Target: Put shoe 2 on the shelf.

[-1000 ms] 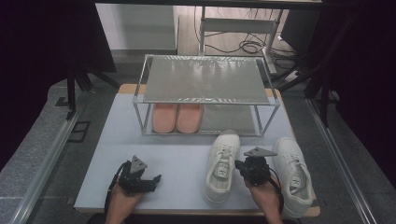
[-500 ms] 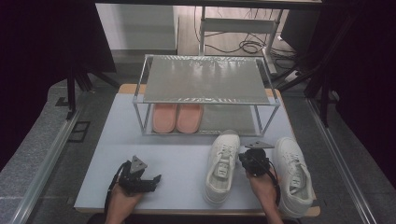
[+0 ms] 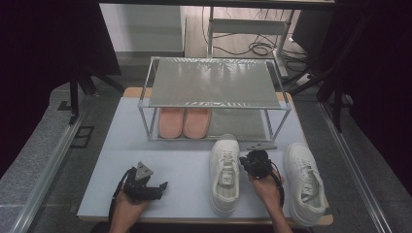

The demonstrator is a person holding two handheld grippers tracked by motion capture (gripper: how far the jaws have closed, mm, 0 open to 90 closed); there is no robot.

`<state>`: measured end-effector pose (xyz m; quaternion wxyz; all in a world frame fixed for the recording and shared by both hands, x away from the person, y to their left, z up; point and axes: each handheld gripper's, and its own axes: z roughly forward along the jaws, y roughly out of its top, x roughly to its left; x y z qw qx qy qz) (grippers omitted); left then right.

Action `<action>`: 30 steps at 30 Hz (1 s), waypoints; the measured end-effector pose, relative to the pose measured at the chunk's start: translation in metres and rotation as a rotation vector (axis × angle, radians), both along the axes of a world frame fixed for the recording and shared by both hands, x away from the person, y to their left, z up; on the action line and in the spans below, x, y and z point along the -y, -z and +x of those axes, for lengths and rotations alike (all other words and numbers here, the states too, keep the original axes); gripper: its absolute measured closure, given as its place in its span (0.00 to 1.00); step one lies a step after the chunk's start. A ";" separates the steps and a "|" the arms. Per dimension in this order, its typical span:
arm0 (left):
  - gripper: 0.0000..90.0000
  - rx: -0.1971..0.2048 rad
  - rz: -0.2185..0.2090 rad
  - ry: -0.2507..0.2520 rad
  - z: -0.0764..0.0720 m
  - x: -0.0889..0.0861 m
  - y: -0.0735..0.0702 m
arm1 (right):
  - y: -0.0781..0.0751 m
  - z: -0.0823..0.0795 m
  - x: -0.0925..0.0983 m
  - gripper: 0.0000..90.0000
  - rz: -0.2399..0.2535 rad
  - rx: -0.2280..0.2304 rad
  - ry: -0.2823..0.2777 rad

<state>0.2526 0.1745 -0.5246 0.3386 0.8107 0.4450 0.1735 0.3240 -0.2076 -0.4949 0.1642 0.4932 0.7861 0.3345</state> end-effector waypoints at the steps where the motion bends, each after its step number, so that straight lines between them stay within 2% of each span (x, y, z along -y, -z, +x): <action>1: 0.17 0.000 0.000 0.000 0.000 0.000 0.000 | 0.000 0.001 -0.003 1.00 0.005 -0.006 -0.011; 4: 0.17 0.000 0.000 0.000 0.000 0.000 0.000 | 0.001 0.001 -0.009 1.00 0.006 -0.007 -0.033; 5: 0.17 0.000 0.001 0.000 0.000 0.000 0.000 | 0.001 0.002 -0.016 1.00 0.004 -0.010 -0.060; 15: 0.17 0.000 0.000 0.000 0.000 0.000 0.000 | 0.003 0.006 -0.034 1.00 0.019 -0.018 -0.164; 22: 0.17 0.000 0.000 0.000 0.000 0.000 0.000 | 0.003 0.011 -0.049 1.00 0.025 -0.030 -0.258; 30: 0.17 0.001 0.001 0.000 0.000 0.000 0.000 | 0.003 0.016 -0.065 1.00 0.023 -0.036 -0.333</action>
